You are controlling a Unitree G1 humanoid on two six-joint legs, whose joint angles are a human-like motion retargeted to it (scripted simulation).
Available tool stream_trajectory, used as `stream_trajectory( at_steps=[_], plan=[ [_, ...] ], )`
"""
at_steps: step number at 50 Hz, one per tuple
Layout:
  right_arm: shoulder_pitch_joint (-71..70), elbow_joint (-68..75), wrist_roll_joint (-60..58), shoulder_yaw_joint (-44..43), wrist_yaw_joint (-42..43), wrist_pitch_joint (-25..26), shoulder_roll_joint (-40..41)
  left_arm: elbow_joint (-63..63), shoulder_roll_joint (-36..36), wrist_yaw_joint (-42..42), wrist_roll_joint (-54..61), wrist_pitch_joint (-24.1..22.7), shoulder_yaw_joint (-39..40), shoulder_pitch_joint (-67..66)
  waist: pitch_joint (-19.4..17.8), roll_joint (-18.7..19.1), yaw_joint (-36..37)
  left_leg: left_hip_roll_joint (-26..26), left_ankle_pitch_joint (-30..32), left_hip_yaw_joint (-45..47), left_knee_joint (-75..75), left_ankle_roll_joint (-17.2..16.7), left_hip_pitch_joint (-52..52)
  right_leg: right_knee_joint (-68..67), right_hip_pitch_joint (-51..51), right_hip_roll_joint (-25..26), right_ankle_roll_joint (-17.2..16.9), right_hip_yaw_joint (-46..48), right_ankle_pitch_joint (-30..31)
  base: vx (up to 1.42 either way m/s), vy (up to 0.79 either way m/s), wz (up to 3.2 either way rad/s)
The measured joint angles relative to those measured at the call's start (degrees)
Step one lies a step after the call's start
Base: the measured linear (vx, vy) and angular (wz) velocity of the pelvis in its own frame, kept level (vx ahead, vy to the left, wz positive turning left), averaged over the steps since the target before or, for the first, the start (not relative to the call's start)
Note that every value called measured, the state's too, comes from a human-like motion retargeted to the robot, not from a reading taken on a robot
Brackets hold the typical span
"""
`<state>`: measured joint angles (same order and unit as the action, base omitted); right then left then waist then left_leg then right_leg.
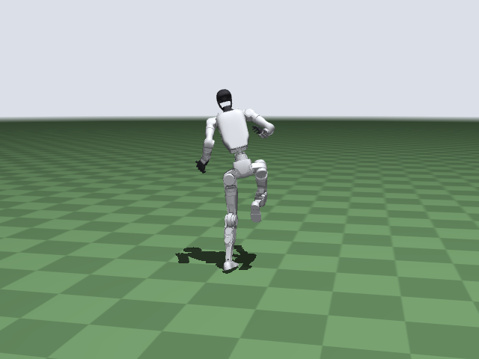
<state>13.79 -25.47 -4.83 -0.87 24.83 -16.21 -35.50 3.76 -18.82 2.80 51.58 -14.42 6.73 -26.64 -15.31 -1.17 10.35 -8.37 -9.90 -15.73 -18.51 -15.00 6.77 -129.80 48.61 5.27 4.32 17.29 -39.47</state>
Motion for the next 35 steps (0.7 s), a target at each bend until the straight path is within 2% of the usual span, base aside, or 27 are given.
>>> stream_trajectory(
  at_steps=[2, 3, 5, 6, 8, 10, 12, 13, 15, 17, 18, 20, 22, 23, 25, 27, 28, 30, 32, 33, 35],
  plan=[
    [-4.40, 1.03, 0.50, 0.94, 0.10, 0.45, -2.12, -6.88, -3.88, 1.98, -4.43, 1.74, -5.64, 8.83, -2.01, 1.38, -5.53, 2.95, 2.30, -4.49, 0.24, 0.00, -5.78, -6.69, 8.49, -2.33, -6.31, -2.36, -3.19, 0.22, 0.20, 2.79],
    [-6.21, 2.07, -0.24, 1.84, 0.21, 0.92, -2.86, -10.48, -5.97, 4.11, -10.19, 2.77, -8.40, 12.68, -3.28, 1.96, -8.09, 3.09, 3.33, -6.95, 0.42, 0.00, -9.50, -7.72, 11.05, -4.30, -7.96, -2.73, -4.31, 0.25, 0.04, 3.13],
    [-10.15, 5.24, -3.70, 3.34, 0.85, 2.23, -4.67, -16.85, -6.71, 5.40, -11.02, 3.66, -12.14, 20.95, -8.55, 2.84, -13.43, 2.94, 5.96, -12.20, 1.59, 0.00, -19.38, -6.72, 12.42, -10.68, -10.82, -4.50, -6.19, 0.30, -0.01, 3.47],
    [-11.52, 6.74, -5.96, 3.68, 1.03, 2.96, -5.74, -18.65, -5.58, 4.95, -7.72, 3.14, -12.73, 24.23, -11.16, 3.23, -16.00, 2.48, 7.07, -14.50, 1.56, 0.00, -23.83, -4.30, 12.77, -14.55, -12.92, -6.17, -5.92, 0.35, 0.04, 3.66],
    [-12.23, 9.09, -9.30, 3.84, 1.37, 4.12, -7.61, -20.74, -3.76, 5.23, -7.05, 1.86, -13.90, 28.79, -14.09, 4.38, -20.89, 0.76, 8.23, -19.11, 0.20, 0.00, -30.09, 2.73, 14.08, -23.54, -17.63, -9.06, -2.54, 0.38, 0.03, 3.54],
    [-9.80, 10.21, -9.98, 2.85, 2.02, 4.97, -8.36, -19.55, -1.18, 5.23, -8.25, 0.01, -14.48, 30.66, -14.48, 5.85, -23.78, -1.38, 8.00, -22.09, -2.20, 0.00, -33.19, 13.93, 15.86, -33.64, -19.18, -9.12, 7.84, 0.25, -0.15, 2.80],
    [-5.38, 10.67, -8.55, -0.09, 3.02, 5.45, -7.40, -16.53, 1.00, 2.90, -12.44, -0.44, -14.55, 31.21, -14.48, 8.07, -23.58, -4.20, 7.40, -22.80, -2.87, 0.00, -34.58, 32.20, 14.80, -40.88, -19.32, -5.23, 26.25, 0.03, -0.29, 1.71],
    [-3.24, 10.94, -7.78, -1.89, 3.31, 5.56, -6.37, -14.79, 1.74, 1.29, -16.08, -0.30, -14.31, 31.23, -14.48, 8.83, -22.27, -5.14, 7.30, -22.31, -2.56, 0.00, -34.69, 44.18, 13.32, -42.29, -19.32, -2.83, 36.68, -0.05, -0.34, 1.01],
    [0.73, 12.02, -6.88, -5.52, 3.16, 5.93, -3.82, -11.03, 2.47, -1.29, -21.70, -0.19, -13.58, 30.19, -14.40, 8.73, -19.05, -5.92, 7.12, -21.54, -1.17, 0.00, -34.66, 73.15, 7.41, -41.25, -19.32, -0.71, 50.99, 0.03, -0.34, 0.88],
    [4.93, 14.17, -8.29, -7.58, 2.17, 7.78, -0.75, -7.85, 1.50, -1.22, -23.90, 0.56, -13.18, 26.01, -14.16, 6.01, -17.44, -5.24, 6.72, -22.13, 0.49, 0.00, -35.92, 106.87, -6.81, -43.23, -19.32, -1.82, 47.85, 0.42, -0.24, 1.88],
    [6.98, 15.56, -9.82, -7.95, 1.79, 9.27, 0.67, -6.70, 0.28, -0.20, -22.76, 1.17, -12.88, 23.19, -14.25, 4.14, -17.56, -4.88, 6.07, -22.89, 1.35, 0.00, -36.95, 121.54, -15.65, -47.97, -19.32, 2.12, 43.27, 0.50, -0.34, 2.36],
    [9.30, 18.26, -12.62, -7.57, 0.71, 11.46, 3.23, -6.76, -2.71, 0.96, -21.97, 2.06, -12.03, 18.57, -14.41, 1.85, -16.13, -6.90, 4.38, -20.66, 2.27, 0.00, -36.40, 134.80, -24.03, -51.28, -19.32, 12.47, 36.52, 0.17, -0.56, 1.74],
    [9.75, 19.73, -14.57, -5.43, -0.57, 12.15, 4.31, -10.10, -4.35, 0.58, -23.70, 3.19, -11.28, 15.73, -14.25, 0.88, -12.35, -10.10, 1.85, -15.12, 1.04, 0.00, -32.52, 134.80, -25.48, -49.40, -19.32, 15.82, 38.15, -0.18, -0.67, 0.52],
    [9.79, 19.89, -15.31, -3.79, -1.21, 12.29, 4.36, -12.20, -4.70, 0.67, -24.52, 3.93, -10.87, 14.56, -14.08, 0.07, -10.24, -11.36, 0.28, -12.40, -0.02, 0.00, -30.49, 134.80, -27.39, -48.38, -19.32, 16.43, 41.25, -0.09, -0.62, 0.30],
    [9.68, 18.92, -15.98, -0.26, -2.45, 11.96, 3.57, -15.50, -5.00, 2.16, -25.65, 4.74, -10.02, 12.52, -13.71, -1.48, -7.37, -14.19, -2.56, -9.79, -1.60, 0.00, -26.66, 129.56, -30.98, -47.29, -19.32, 17.63, 42.78, 0.06, -0.56, 0.52],
    [8.37, 17.06, -15.24, 2.68, -2.19, 11.59, 2.04, -14.95, -3.36, 7.36, -11.04, 1.32, -9.08, 12.30, -14.32, -3.37, -5.21, -15.84, -4.81, -11.27, -2.84, 0.00, -23.56, 123.37, -33.71, -45.61, -19.24, 19.80, 37.91, 0.12, -0.58, 0.60],
    [7.84, 15.94, -14.76, 3.42, -3.02, 11.19, 1.06, -14.20, -4.11, 8.22, -9.64, 0.66, -8.68, 12.08, -14.44, -4.64, -3.82, -15.71, -5.72, -12.49, -3.79, 0.00, -21.73, 123.41, -34.98, -43.70, -19.02, 20.60, 35.65, 0.11, -0.64, 0.43],
    [7.09, 13.34, -12.45, 3.29, -6.22, 9.97, -0.50, -12.81, -8.72, 7.48, -20.34, 2.58, -8.44, 11.86, -14.48, -7.14, -1.56, -14.86, -7.98, -15.73, -7.20, 0.00, -16.21, 126.25, -37.71, -38.97, -19.05, 21.99, 31.51, 0.11, -0.71, 0.49],
    [7.03, 9.98, -8.11, 1.84, -6.60, 9.23, -0.44, -8.88, -10.18, 9.85, -18.85, 2.21, -8.87, 13.75, -14.48, -8.96, 0.95, -15.20, -10.27, -18.25, -9.79, 0.16, -8.82, 127.73, -38.08, -32.88, -17.80, 23.18, 26.66, 0.06, -0.82, 0.63],
    [7.01, 8.17, -5.94, 1.04, -5.60, 9.05, -0.20, -6.35, -9.62, 11.84, -14.20, 1.22, -9.14, 15.15, -14.48, -9.63, 2.37, -15.42, -11.37, -18.91, -10.44, 0.62, -5.11, 127.69, -37.56, -29.84, -16.80, 23.68, 24.14, 0.04, -0.83, 0.66],
    [7.22, 4.53, -3.76, -0.63, -4.04, 8.18, -0.88, -3.15, -9.82, 11.69, -19.86, 2.78, -8.77, 16.12, -14.48, -10.73, 4.83, -14.09, -12.93, -19.23, -10.80, 2.53, 0.97, 129.50, -36.05, -25.82, -15.08, 21.83, 21.84, 0.04, -0.76, 0.79]
  ],
)
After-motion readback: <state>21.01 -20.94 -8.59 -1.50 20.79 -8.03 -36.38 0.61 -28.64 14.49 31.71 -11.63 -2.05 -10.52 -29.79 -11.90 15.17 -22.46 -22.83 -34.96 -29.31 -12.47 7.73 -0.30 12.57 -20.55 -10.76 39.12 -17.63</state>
